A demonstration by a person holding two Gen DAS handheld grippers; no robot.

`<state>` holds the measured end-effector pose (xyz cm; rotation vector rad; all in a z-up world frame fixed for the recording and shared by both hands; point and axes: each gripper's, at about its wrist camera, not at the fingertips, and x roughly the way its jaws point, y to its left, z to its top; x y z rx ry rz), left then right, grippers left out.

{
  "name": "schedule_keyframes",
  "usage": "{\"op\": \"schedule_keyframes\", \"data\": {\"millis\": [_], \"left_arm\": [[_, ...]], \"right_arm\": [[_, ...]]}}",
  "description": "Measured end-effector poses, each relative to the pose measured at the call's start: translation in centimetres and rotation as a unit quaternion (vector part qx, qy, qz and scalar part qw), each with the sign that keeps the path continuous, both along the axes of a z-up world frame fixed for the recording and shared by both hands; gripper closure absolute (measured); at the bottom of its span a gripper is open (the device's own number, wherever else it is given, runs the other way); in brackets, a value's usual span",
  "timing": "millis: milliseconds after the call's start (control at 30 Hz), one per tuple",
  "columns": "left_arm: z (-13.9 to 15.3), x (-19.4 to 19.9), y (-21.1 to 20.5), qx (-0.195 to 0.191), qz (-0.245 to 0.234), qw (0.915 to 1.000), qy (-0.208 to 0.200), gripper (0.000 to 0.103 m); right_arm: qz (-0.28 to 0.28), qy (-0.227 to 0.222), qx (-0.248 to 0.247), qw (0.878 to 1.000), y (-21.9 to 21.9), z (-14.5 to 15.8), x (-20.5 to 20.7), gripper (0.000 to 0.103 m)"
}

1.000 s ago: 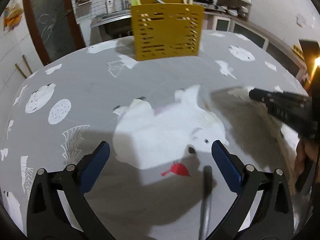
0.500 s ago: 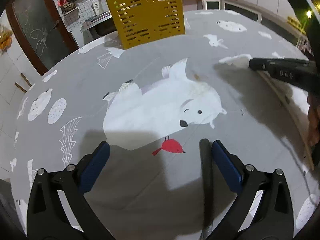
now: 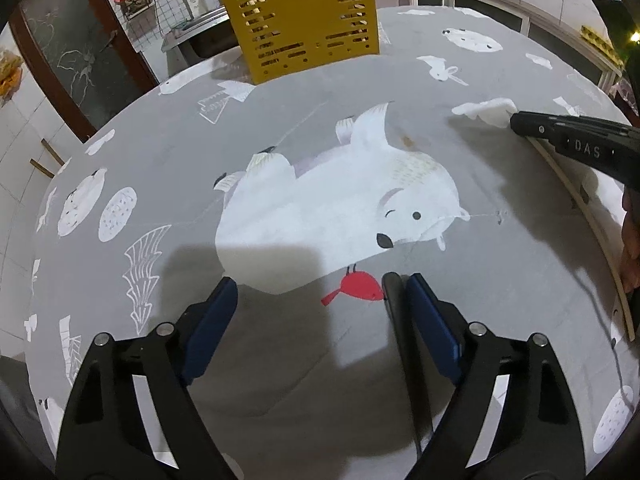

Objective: Organize utensils
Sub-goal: 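Close the right tool on a wooden chopstick while the left tool closes on a metal spoon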

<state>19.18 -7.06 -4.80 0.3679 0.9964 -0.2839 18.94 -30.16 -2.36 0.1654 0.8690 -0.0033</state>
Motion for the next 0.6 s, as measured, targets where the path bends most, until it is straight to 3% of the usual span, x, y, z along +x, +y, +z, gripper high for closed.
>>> {"op": "schedule_keyframes", "data": {"millis": [67, 267, 333, 600], "left_arm": [[0.1, 0.0, 0.0, -0.012, -0.002, 0.9998, 0.015, 0.031], [0.5, -0.3, 0.3, -0.004, 0.019, 0.9997, 0.015, 0.037], [1.1, -0.7, 0.3, 0.012, 0.025, 0.9996, -0.01, 0.037], [1.1, -0.7, 1.1, 0.021, 0.04, 0.9989, -0.012, 0.032]], "right_arm": [[0.0, 0.0, -0.001, 1.0, 0.0, 0.0, 0.0, 0.097], [0.0, -0.001, 0.001, 1.0, 0.0, 0.1, -0.1, 0.097], [0.0, -0.001, 0.003, 1.0, 0.0, 0.0, -0.1, 0.097], [0.0, -0.002, 0.007, 1.0, -0.1, 0.0, -0.1, 0.097]]}}
